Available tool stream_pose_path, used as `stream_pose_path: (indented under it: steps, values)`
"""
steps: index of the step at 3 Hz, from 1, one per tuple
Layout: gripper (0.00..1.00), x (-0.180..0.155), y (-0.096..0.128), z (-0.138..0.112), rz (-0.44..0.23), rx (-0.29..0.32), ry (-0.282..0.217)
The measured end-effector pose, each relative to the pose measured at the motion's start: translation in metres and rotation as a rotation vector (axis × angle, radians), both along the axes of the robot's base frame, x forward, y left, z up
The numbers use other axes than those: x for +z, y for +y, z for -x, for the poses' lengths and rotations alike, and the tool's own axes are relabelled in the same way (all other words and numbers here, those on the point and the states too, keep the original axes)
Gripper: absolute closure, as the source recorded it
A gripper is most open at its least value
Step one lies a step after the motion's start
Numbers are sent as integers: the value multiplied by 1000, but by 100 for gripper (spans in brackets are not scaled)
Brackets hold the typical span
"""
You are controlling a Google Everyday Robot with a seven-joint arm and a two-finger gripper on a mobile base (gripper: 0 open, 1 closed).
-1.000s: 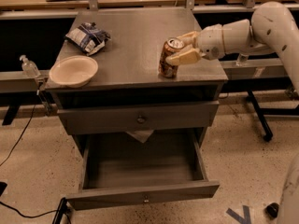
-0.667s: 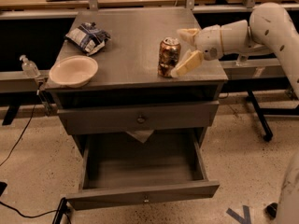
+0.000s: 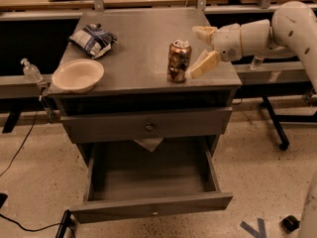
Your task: Pick orange can from middle drawer and place on counter
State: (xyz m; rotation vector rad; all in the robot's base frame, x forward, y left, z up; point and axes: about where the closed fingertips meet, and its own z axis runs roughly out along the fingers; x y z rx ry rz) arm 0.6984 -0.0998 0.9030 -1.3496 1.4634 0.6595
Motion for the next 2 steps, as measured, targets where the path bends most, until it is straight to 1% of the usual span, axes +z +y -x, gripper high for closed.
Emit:
stream_pose_path:
  steps: [1, 2]
  values:
    - [0, 20, -11, 3, 7, -16, -55]
    - [0, 22, -12, 4, 8, -18, -61]
